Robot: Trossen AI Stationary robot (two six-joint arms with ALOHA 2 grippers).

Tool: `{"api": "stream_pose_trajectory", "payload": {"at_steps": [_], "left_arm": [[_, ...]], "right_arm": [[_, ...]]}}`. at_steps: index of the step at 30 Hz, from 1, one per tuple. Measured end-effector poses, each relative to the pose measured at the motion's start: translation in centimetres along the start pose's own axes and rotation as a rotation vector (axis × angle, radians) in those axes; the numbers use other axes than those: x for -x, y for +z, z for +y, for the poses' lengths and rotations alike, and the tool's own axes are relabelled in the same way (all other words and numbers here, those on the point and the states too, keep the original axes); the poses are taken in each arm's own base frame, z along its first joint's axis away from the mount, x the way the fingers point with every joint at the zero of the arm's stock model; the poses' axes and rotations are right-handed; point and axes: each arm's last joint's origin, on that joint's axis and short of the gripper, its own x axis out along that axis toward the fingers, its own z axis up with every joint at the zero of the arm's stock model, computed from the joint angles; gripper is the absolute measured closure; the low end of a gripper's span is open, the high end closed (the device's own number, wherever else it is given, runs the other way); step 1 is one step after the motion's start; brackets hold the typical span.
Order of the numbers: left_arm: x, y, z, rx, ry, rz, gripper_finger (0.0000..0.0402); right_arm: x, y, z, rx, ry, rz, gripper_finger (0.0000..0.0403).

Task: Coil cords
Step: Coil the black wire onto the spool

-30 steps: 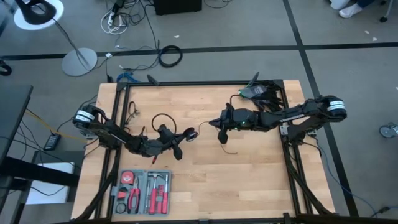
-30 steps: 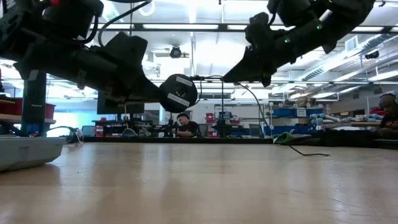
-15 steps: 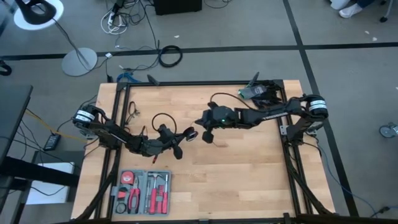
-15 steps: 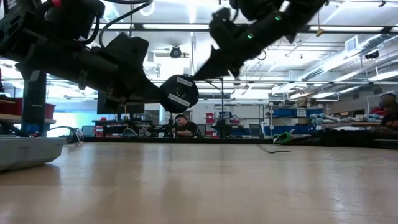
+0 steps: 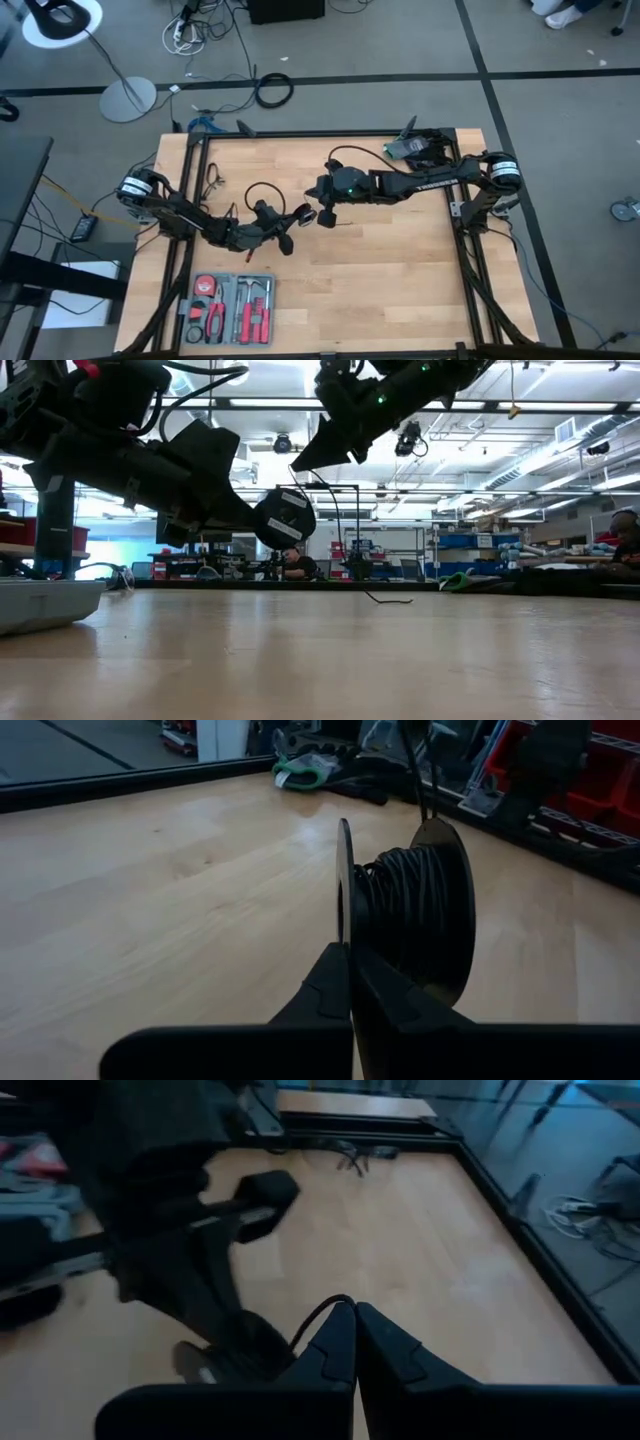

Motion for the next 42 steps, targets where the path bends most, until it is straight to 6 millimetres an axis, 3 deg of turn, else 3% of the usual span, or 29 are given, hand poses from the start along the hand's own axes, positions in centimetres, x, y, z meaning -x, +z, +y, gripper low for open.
{"api": "stream_pose_trajectory", "payload": {"at_steps": [14,24,27,35,42], "left_arm": [[0.0,-0.1,0.1,0.007,0.012,0.010,0.0401],[-0.5,0.3,1.0,0.117,0.145,-0.068,0.0401],[-0.6,0.7,1.1,0.151,0.166,-0.108,0.0401],[-0.5,1.8,0.5,0.179,0.129,-0.196,0.0401],[-0.5,1.8,0.2,0.157,0.061,-0.168,0.0401]], "right_arm": [[-0.1,0.3,-1.1,-0.030,-0.005,-0.030,0.0403],[0.4,0.4,2.2,-0.050,0.094,-0.038,0.0403],[-0.3,-0.2,3.2,-0.068,0.112,-0.021,0.0403],[-4.2,-4.2,4.7,-0.079,0.138,0.108,0.0403],[-4.8,-5.4,4.6,-0.074,0.041,0.172,0.0403]]}}
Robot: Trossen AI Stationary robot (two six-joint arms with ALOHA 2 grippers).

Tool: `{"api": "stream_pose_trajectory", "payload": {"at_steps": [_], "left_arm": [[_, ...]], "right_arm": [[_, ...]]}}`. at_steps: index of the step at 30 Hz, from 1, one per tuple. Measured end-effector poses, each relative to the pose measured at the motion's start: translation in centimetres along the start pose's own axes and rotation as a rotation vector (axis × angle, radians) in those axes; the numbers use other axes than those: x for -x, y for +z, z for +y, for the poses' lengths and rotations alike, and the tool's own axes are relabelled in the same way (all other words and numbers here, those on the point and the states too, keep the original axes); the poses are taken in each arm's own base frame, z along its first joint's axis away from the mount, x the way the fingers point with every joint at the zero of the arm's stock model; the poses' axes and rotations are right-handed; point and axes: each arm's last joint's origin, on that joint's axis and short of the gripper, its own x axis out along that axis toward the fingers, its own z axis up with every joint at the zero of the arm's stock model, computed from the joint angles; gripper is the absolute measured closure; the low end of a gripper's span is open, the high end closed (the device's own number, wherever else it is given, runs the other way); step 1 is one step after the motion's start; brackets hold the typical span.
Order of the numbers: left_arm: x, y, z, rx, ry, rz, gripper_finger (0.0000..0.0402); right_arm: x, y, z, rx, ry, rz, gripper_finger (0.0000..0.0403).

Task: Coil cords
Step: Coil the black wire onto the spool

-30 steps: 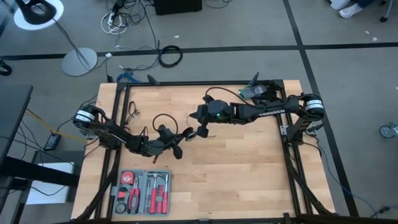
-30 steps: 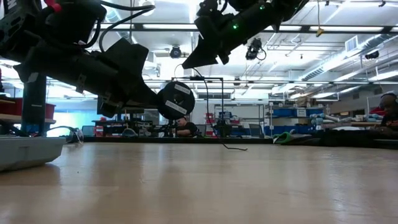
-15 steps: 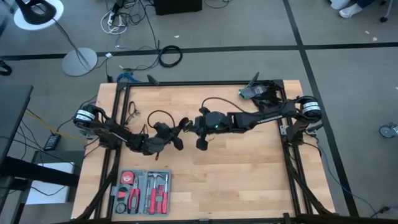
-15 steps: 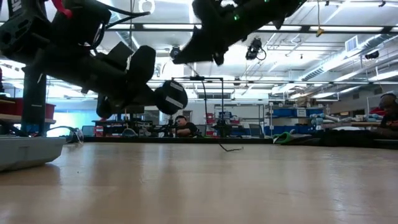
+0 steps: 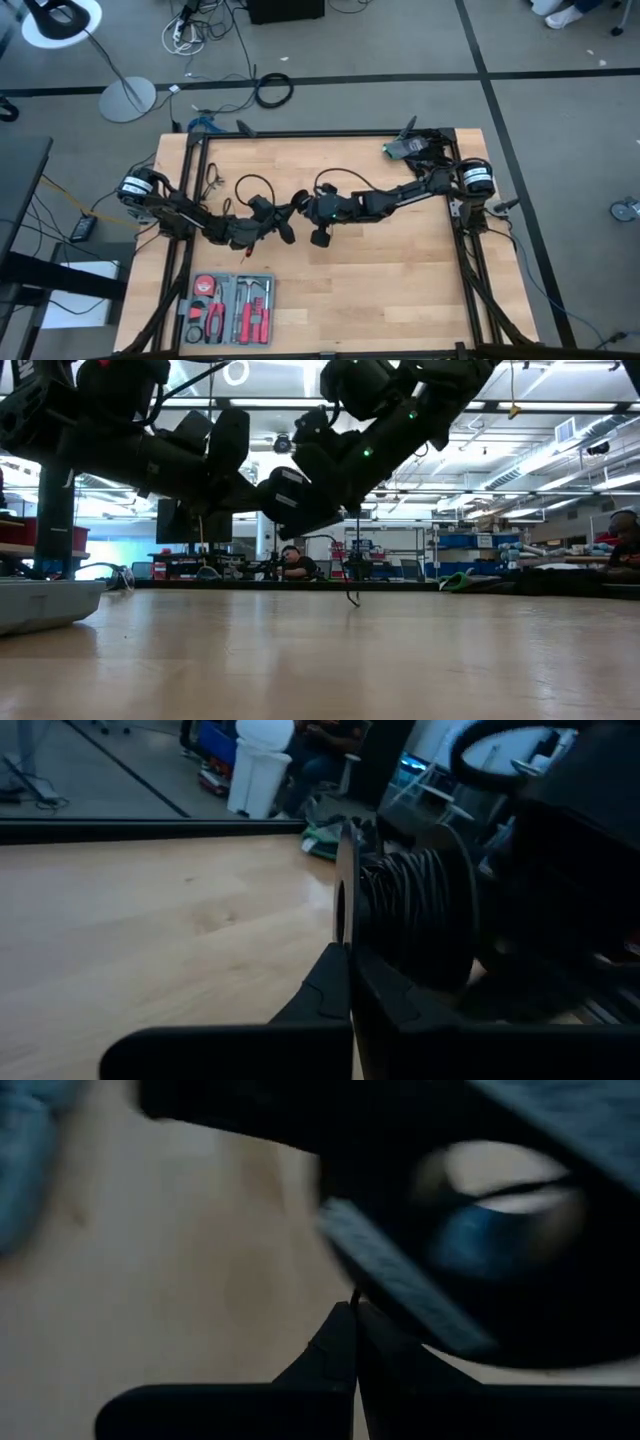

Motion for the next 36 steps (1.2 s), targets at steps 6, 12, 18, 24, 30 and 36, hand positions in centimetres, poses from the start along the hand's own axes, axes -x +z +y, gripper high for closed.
{"api": "stream_pose_trajectory", "payload": {"at_steps": [6,12,18,24,30,36], "left_arm": [[0.4,-0.2,-0.4,-0.021,-0.020,0.005,0.0401],[1.4,-0.7,0.2,-0.025,0.017,-0.010,0.0401],[2.6,-1.1,0.9,-0.003,0.015,-0.019,0.0401],[2.8,-1.3,1.0,-0.006,0.010,-0.011,0.0401],[2.8,-1.2,0.9,0.000,0.008,-0.019,0.0401],[2.8,-1.1,0.9,0.003,0.005,-0.026,0.0401]], "right_arm": [[1.4,0.6,-1.6,0.002,-0.050,0.041,0.0400],[1.4,0.1,-1.9,-0.012,0.049,0.081,0.0378],[0.8,-2.9,-1.9,-0.086,0.101,-0.040,0.0360],[1.0,-6.7,-1.8,-0.208,0.153,-0.184,0.0359],[1.5,-8.0,-1.2,-0.234,0.179,-0.193,0.0358],[1.5,-8.1,-1.2,-0.257,0.179,-0.172,0.0366]]}}
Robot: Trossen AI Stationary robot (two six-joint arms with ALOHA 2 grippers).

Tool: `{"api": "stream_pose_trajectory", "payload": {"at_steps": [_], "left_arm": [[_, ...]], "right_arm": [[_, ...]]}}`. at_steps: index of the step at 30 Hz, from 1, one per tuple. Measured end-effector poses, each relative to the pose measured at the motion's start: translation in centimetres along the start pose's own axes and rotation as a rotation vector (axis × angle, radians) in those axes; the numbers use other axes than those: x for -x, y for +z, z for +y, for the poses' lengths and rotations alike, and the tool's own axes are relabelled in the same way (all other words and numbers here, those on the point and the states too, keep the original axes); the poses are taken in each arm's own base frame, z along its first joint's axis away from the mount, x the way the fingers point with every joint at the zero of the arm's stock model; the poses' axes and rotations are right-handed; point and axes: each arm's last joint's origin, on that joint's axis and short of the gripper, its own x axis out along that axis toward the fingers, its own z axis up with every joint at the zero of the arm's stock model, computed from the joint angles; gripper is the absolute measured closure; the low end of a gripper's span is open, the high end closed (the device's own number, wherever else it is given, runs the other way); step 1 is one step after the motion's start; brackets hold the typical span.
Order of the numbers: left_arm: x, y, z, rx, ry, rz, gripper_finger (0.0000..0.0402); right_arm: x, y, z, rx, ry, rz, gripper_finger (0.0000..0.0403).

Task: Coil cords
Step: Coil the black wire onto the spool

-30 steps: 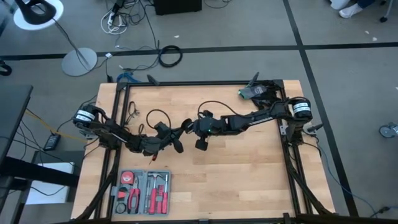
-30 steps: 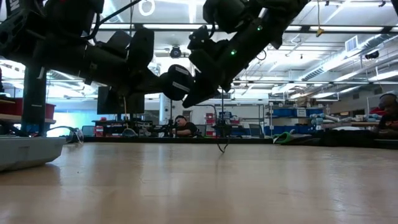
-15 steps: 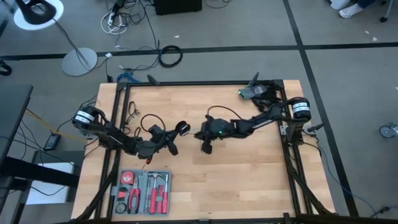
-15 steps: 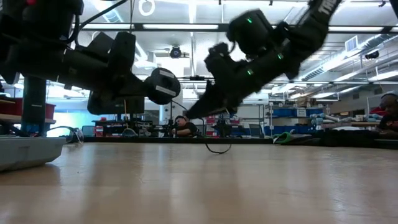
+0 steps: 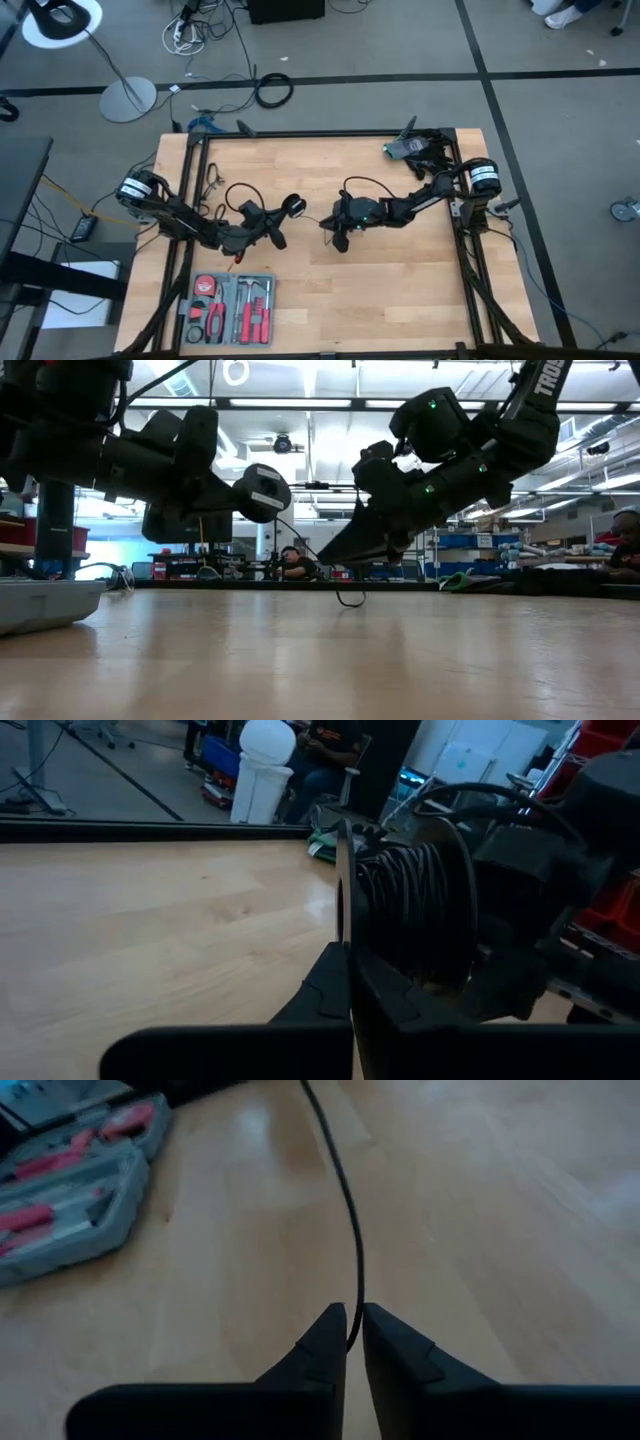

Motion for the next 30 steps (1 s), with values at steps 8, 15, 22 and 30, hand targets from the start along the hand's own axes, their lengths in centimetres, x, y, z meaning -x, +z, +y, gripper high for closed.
{"api": "stream_pose_trajectory", "payload": {"at_steps": [8,15,22,30], "left_arm": [[0.0,0.0,-0.2,0.008,-0.042,0.016,0.0401],[0.0,-0.3,-0.1,-0.014,-0.058,0.052,0.0401],[0.0,-0.6,0.1,-0.035,-0.059,0.080,0.0401],[-0.3,-0.8,-0.1,-0.053,-0.048,0.106,0.0401]], "right_arm": [[0.1,-0.4,-0.6,-0.021,-0.060,0.050,0.0399],[1.7,2.7,-2.0,-0.070,-0.119,-0.026,0.0401],[4.0,6.0,-2.1,-0.042,-0.115,-0.140,0.0402],[1.9,9.8,-0.7,0.064,-0.092,-0.125,0.0402]]}}
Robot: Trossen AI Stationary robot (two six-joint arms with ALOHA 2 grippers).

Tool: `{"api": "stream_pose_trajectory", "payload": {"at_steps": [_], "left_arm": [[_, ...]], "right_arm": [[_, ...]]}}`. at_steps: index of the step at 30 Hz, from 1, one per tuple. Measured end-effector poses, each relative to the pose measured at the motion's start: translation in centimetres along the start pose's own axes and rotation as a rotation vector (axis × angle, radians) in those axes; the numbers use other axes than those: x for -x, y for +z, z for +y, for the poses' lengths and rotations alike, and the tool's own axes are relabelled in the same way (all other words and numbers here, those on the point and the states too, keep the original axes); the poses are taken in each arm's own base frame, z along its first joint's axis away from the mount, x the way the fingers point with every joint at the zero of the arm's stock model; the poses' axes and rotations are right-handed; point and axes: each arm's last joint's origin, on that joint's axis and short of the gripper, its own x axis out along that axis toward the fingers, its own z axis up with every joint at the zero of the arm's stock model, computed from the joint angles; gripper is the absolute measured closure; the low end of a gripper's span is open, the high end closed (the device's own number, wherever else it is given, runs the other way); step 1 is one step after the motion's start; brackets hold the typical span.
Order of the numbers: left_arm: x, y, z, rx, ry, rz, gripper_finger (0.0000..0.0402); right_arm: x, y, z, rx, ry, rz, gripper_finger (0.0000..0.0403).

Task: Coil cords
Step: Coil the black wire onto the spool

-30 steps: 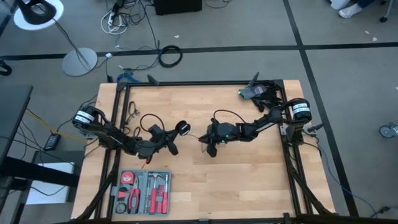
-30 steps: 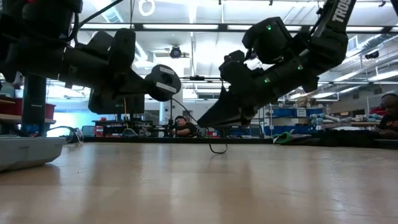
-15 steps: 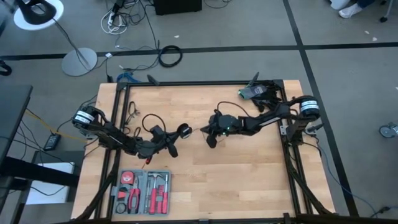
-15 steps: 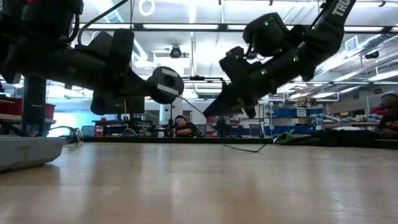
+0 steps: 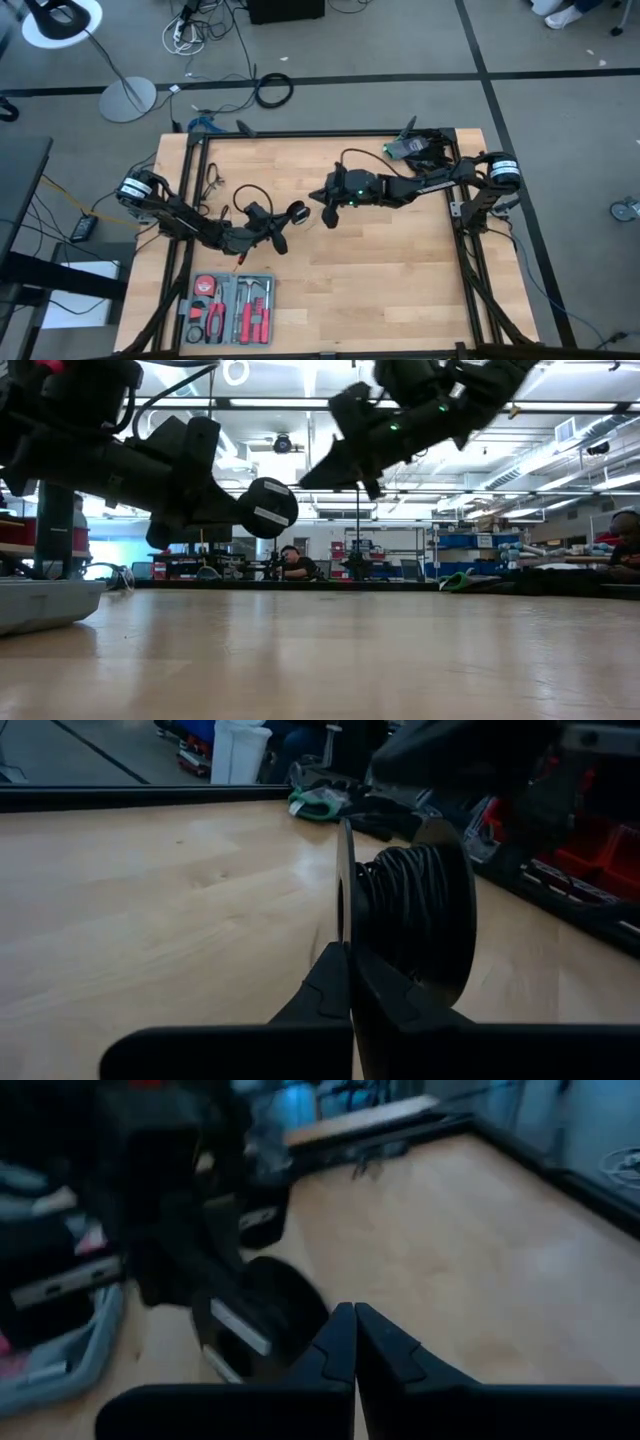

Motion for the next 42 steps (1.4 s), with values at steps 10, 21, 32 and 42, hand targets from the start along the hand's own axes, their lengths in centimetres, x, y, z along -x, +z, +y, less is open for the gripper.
{"api": "stream_pose_trajectory", "payload": {"at_steps": [10,21,32,42], "left_arm": [[-0.2,-0.1,-0.1,-0.028,0.037,0.003,0.0401],[-0.1,0.0,-0.2,-0.013,0.027,-0.010,0.0401],[-0.1,0.9,-0.8,0.002,-0.021,-0.069,0.0401],[-0.1,1.1,-0.9,0.018,-0.032,-0.080,0.0401]], "right_arm": [[-0.8,0.8,1.8,0.105,0.022,0.083,0.0403],[2.2,-7.9,0.1,0.002,0.088,-0.053,0.0401],[2.9,-11.6,1.1,0.096,0.143,-0.080,0.0389],[-2.9,-11.9,3.8,0.345,0.212,0.119,0.0298]]}}
